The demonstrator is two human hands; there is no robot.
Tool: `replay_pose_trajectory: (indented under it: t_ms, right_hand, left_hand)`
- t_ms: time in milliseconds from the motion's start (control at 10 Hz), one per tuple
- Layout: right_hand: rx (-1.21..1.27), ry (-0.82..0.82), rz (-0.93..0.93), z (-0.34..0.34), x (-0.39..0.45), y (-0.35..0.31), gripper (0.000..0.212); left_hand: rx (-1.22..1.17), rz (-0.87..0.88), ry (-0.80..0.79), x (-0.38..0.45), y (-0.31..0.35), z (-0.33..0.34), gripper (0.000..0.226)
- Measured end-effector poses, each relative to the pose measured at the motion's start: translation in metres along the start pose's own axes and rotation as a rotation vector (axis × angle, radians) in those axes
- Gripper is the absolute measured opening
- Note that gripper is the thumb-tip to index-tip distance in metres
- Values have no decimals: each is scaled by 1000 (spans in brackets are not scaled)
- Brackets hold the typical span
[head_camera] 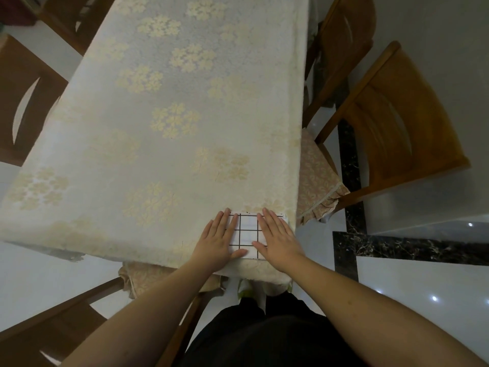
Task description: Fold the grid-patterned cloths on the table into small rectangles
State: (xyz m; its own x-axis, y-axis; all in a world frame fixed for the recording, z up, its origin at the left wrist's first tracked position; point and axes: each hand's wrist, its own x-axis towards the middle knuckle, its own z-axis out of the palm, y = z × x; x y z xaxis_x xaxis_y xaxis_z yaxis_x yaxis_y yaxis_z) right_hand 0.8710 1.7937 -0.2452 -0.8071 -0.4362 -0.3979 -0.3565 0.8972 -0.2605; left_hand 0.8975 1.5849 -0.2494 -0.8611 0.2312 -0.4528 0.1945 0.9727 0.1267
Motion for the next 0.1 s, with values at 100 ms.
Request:
replay_pose_trajectory:
  t_ms: [100]
  right_hand:
    - [22,16,-10,-12,-5,2,70]
  left_hand:
    - [38,9,-11,0,0,-5,103]
